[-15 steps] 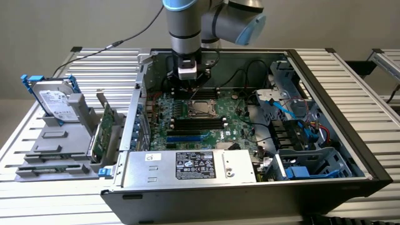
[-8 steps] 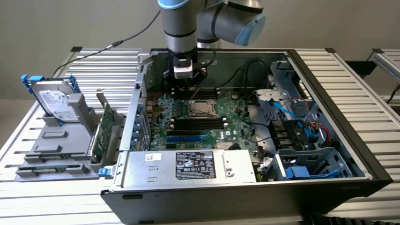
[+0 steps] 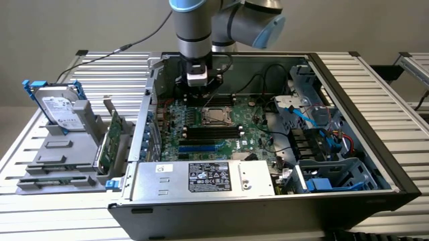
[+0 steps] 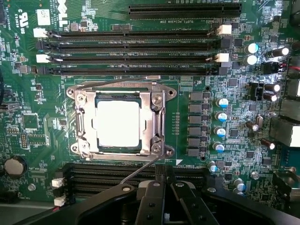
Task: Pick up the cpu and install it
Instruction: 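Install the first cpu locking lever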
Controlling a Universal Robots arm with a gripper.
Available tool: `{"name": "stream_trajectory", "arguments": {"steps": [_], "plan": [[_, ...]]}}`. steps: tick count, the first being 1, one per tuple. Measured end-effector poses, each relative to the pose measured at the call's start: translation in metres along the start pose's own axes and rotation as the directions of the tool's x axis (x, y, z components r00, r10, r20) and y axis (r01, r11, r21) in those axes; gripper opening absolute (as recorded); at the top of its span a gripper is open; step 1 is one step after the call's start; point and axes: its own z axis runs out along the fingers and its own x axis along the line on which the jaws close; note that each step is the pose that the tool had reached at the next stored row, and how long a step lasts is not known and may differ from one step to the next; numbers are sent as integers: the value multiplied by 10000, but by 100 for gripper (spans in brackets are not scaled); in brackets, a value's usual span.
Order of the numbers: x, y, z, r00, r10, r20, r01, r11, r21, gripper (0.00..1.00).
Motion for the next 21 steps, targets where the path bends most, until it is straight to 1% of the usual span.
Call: {"name": "stream_trajectory", "arguments": {"steps": [2,6,9,21], "plan": [[7,1,0,10000,-2,-1,2,10000,33,11],[37,3,4,10000,-16,-2,16,9999,116,11],[78,6,6,10000,-25,1,25,9999,151,11],[149,30,15,10000,-35,3,35,9998,176,11]]}}
